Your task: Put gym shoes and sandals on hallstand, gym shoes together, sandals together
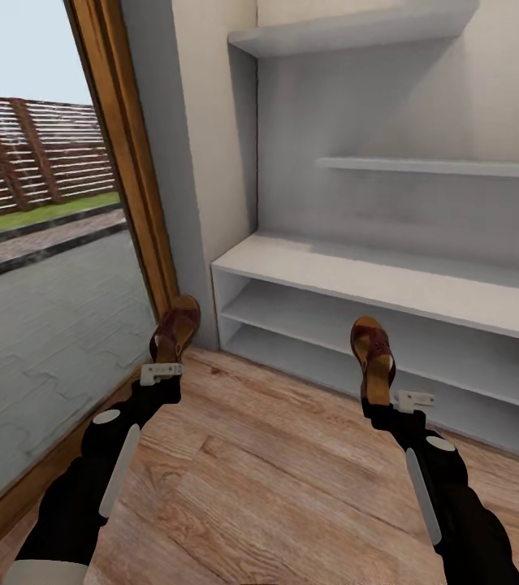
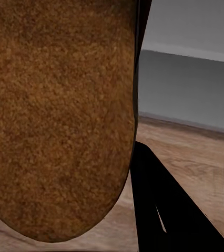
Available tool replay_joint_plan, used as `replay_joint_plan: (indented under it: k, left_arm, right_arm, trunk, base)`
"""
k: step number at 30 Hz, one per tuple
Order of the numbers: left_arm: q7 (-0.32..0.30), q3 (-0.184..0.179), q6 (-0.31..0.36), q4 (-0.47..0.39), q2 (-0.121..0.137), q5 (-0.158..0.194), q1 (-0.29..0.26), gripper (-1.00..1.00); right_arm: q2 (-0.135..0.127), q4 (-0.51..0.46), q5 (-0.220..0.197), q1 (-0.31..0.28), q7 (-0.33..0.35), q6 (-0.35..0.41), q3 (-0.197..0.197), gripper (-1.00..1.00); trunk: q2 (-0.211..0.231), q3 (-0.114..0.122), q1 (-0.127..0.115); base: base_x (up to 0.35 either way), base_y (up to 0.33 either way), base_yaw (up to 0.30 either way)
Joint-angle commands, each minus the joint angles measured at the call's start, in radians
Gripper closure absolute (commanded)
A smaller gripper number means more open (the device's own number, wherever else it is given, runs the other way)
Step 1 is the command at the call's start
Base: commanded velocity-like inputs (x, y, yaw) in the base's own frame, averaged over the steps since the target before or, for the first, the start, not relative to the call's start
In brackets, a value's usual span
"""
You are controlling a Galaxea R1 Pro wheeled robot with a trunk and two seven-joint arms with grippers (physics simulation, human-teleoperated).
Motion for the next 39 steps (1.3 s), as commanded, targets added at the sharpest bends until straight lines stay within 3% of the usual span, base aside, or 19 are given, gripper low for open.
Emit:
replay_joint_plan:
  k: [1, 8, 26, 39]
  left_arm:
    - [-0.002, 0.001, 0.005, -0.001, 0.000, 0.007, 0.000, 1.00]
    - [-0.002, 0.001, 0.005, -0.001, 0.000, 0.006, 0.000, 1.00]
    - [-0.002, 0.000, 0.005, -0.001, 0.000, 0.007, 0.000, 1.00]
    - [-0.002, 0.001, 0.005, 0.000, 0.000, 0.007, 0.000, 1.00]
  right_arm:
    - [0.000, -0.002, -0.002, -0.001, -0.002, 0.007, 0.000, 1.00]
    - [0.000, -0.002, -0.002, -0.001, -0.002, 0.006, 0.000, 1.00]
    - [0.000, -0.002, -0.002, -0.001, -0.002, 0.007, 0.000, 1.00]
    - [0.000, -0.002, -0.002, -0.001, -0.002, 0.007, 0.000, 1.00]
  trunk:
    - [0.000, -0.001, 0.000]
    - [0.000, -0.001, 0.000]
    - [0.000, -0.001, 0.000]
    - [0.000, -0.001, 0.000]
  base:
    - [0.000, 0.305, -0.256]
    - [0.000, 0.246, -0.256]
    - [0.000, 0.016, -0.256]
    - [0.000, 0.143, -0.256]
